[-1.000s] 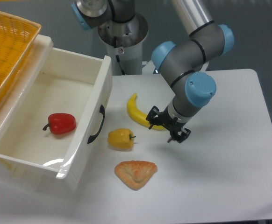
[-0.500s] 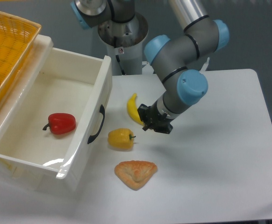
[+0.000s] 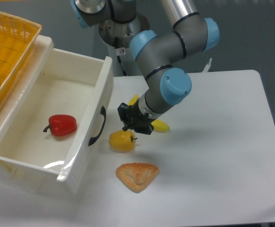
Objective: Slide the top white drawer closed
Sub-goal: 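Move the gripper over the banana toward the open white drawer's front, then push the white drawer front with the gripper until it slides shut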
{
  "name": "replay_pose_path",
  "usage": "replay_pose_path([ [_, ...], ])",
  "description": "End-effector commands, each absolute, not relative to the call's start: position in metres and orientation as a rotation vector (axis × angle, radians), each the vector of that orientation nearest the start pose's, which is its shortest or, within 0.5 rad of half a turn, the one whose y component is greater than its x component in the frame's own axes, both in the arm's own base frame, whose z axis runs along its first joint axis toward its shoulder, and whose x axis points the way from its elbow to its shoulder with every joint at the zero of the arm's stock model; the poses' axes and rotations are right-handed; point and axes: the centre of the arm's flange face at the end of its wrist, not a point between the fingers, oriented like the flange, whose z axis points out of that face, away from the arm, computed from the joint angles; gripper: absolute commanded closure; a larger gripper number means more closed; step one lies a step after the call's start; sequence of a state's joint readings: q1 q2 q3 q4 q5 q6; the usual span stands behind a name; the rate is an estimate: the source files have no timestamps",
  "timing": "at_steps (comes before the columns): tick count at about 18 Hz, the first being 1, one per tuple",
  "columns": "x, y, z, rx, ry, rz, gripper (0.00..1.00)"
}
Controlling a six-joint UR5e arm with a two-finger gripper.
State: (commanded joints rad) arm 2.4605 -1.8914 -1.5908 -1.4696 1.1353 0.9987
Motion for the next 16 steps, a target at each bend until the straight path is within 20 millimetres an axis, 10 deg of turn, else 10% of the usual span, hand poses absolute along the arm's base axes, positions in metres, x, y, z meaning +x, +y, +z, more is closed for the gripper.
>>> replay_pose_path([
  [16,-0.313,0.516,0.347,-2.759,0.089,-0.689,1.00],
])
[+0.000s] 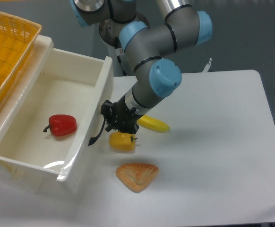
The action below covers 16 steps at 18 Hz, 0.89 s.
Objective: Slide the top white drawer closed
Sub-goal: 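Push the white drawer front with the gripper until it slides shut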
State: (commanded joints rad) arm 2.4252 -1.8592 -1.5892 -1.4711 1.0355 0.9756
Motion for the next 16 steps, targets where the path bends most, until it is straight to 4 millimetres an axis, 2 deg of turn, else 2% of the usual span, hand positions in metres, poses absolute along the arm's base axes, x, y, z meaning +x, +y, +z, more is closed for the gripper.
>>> replay_pose_path([
  [16,-0.288,0.528,0.356,-2.754,0.089,-0.706,1.00],
])
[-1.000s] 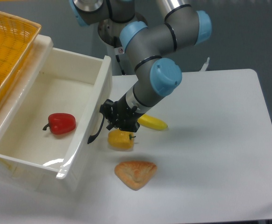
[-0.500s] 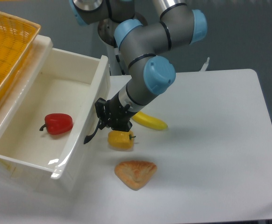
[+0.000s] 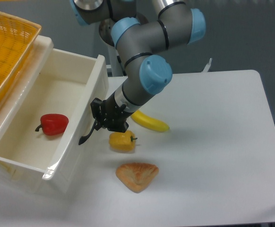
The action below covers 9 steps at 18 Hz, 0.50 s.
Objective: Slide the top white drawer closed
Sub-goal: 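Push the white drawer front with the gripper until it slides shut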
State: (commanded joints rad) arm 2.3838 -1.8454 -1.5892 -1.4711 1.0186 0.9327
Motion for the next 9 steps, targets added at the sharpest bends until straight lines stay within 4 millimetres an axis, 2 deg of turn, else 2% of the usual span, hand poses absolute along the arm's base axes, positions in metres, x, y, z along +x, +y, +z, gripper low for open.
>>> replay_pose_path([
  [6,-0.274,0.536,0.356,-2.764,0.090,-0.719,1.00],
  [9,-0.261,0.540,0.362,-2.765,0.105,-0.715,1.00],
])
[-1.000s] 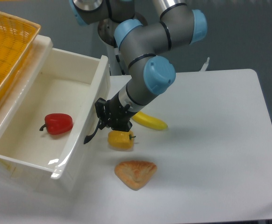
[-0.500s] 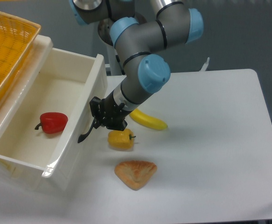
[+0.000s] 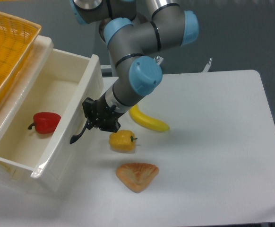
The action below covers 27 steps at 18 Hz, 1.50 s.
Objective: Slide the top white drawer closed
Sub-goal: 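Push the white drawer front with the gripper until it slides shut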
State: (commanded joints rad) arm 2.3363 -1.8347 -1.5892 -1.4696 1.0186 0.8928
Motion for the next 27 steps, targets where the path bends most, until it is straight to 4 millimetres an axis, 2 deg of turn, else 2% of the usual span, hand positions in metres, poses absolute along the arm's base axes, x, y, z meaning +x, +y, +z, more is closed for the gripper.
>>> replay_pose_path([
  [5,-0.239,0.550,0.363,-2.776,0.125,-0.729,1.00],
  [20,-0.190,0.569,0.362,-2.801,0.184,-0.762,1.00],
  [27,-0.176,0.574,0.361,-2.807,0.203,-0.768,1.00],
])
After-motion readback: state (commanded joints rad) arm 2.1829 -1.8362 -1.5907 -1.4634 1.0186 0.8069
